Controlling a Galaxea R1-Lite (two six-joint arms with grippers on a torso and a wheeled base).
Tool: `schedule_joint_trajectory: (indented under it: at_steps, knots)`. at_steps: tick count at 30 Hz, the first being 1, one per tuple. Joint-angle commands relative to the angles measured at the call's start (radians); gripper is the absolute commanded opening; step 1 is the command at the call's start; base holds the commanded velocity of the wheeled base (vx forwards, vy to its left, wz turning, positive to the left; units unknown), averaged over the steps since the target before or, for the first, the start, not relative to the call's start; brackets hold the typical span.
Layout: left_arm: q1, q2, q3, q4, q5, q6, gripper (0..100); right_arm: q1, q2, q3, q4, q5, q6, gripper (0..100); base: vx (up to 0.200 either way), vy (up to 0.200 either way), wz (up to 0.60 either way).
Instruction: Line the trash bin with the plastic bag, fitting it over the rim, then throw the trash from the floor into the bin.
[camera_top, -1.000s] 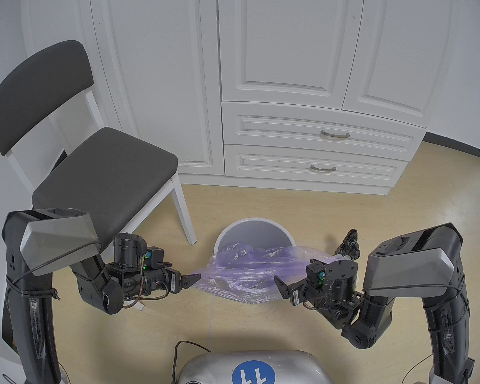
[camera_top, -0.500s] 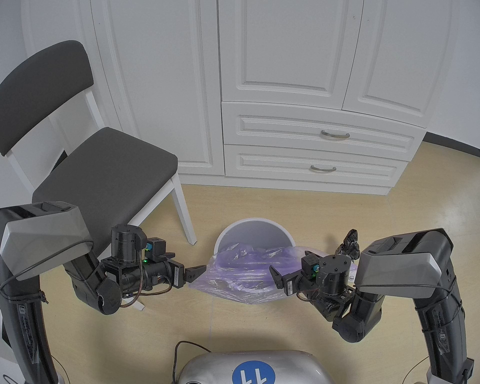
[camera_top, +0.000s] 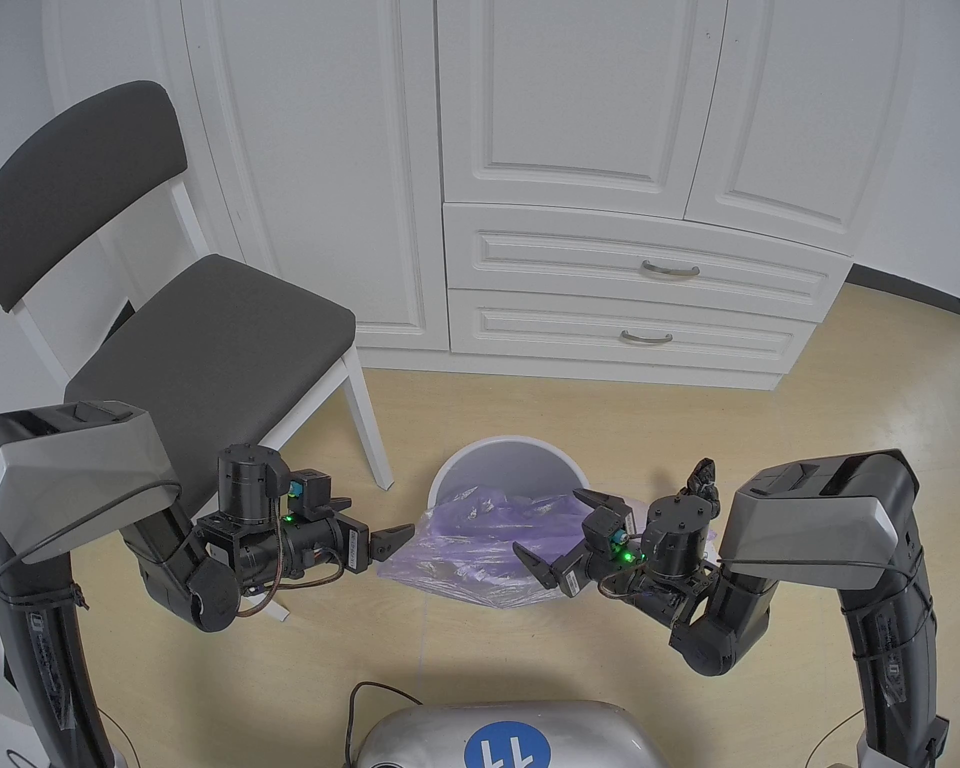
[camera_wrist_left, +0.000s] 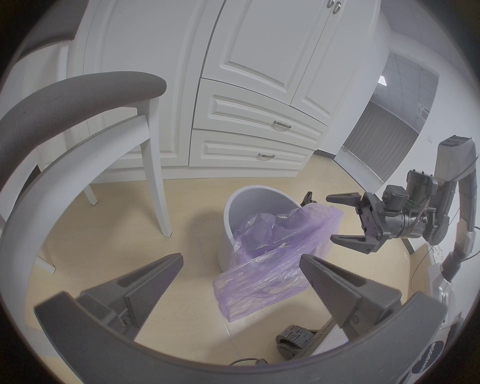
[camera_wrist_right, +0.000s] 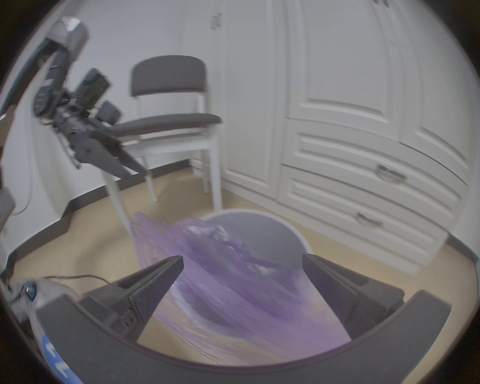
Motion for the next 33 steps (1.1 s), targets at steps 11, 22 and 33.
schedule_joint_trajectory:
  at_steps: [11,22,33]
  knots:
    - [-0.012,-0.066,0.028,-0.008,0.001,0.003,100,-0.113,-0.121,-0.034,0.371,0.340,-0.385,100,0.000,0.000,0.00]
    - [-0.027,-0.054,0.028,-0.017,0.001,0.003,100,-0.139,-0.066,-0.182,0.496,0.346,-0.444,100,0.000,0.000,0.00]
    - [-0.046,-0.017,0.025,-0.057,0.063,0.004,100,-0.148,-0.007,-0.232,0.559,0.347,-0.438,100,0.000,0.000,0.00]
